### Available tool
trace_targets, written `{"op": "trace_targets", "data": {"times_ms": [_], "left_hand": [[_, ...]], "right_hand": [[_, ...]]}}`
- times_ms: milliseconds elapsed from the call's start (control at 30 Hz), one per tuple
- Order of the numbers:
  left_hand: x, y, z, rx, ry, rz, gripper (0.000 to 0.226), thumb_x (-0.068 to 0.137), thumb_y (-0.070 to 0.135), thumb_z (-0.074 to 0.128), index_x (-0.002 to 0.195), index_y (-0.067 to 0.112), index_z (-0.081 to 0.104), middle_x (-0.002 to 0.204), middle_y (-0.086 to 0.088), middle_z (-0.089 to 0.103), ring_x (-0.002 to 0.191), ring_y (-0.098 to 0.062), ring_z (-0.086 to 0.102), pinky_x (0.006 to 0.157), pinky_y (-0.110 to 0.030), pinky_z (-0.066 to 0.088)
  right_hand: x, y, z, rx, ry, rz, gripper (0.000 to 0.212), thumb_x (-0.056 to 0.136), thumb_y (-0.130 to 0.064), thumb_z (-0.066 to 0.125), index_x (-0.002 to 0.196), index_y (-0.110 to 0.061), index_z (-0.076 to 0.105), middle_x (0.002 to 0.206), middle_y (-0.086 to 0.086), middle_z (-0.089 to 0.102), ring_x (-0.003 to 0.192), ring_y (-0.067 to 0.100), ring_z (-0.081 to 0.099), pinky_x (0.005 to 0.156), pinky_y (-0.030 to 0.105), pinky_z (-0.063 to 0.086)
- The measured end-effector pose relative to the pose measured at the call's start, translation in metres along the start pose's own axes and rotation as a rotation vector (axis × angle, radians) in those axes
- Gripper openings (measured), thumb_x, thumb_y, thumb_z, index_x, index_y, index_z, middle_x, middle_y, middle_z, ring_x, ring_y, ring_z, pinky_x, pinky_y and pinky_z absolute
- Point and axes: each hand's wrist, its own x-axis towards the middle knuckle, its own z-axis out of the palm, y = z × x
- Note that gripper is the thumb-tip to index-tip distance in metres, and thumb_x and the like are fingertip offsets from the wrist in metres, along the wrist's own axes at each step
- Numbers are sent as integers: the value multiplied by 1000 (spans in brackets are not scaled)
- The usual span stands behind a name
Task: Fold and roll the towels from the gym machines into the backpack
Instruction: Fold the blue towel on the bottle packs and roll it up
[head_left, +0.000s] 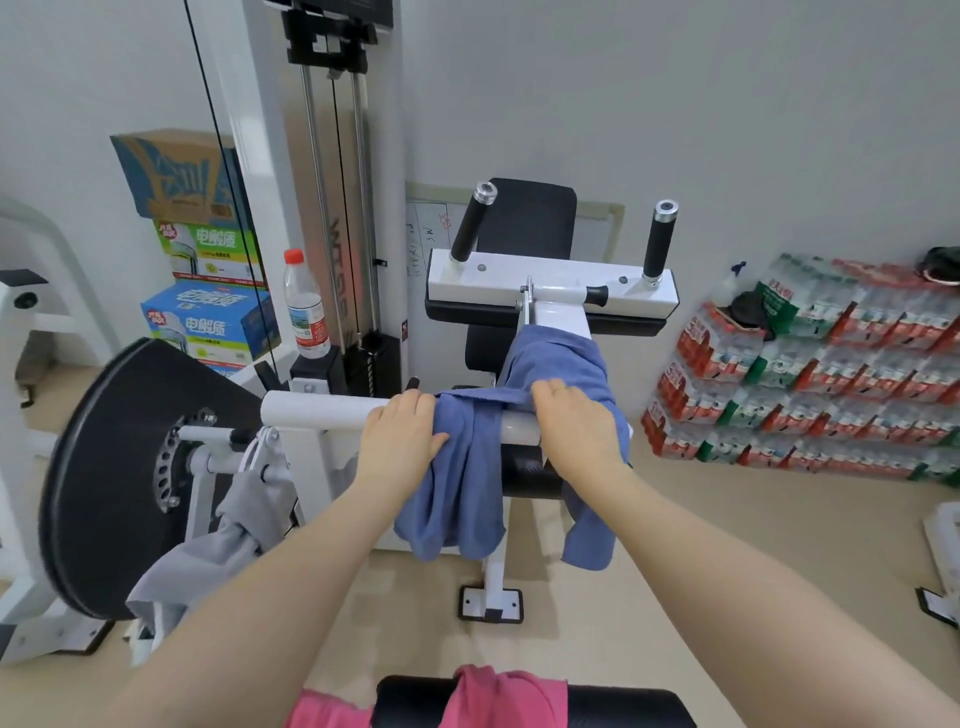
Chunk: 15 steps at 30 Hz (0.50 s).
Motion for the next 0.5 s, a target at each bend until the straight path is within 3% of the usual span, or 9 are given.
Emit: {"op": "trace_targets", "data": {"times_ms": [100,267,367,500], "left_hand": [[0,-2,-1,2,-18,17,41,92,37,48,125,13,43,122,-3,50,113,-21,48,90,-31,39],[-7,1,-19,-162,-99,-32,40,89,27,54,123,9,43,126,-10,50,112,-29,50,91,-36,39],[-27,15,-49,-380,38,-13,42,88,24,56,124,5,44,125,-12,49,116,-28,45,92,-34,37],[-63,54,-100,-597,167,247,58,81,31,68,128,7,44,130,-7,48,121,-23,43,97,-30,33]], "right_hand": [[-3,11,-21,213,154,190,21,94,-5,35,114,-6,41,112,9,51,98,27,52,61,34,34],[-32,17,-59,385,394,276,23,97,-6,30,113,-7,45,109,10,53,89,30,53,61,33,30],[-59,8,-76,449,516,326,26,97,-8,30,117,-6,47,111,12,55,89,33,54,63,32,27],[-99,-5,-99,659,720,380,26,98,-11,32,117,-4,48,101,18,59,83,33,54,64,33,31]]}}
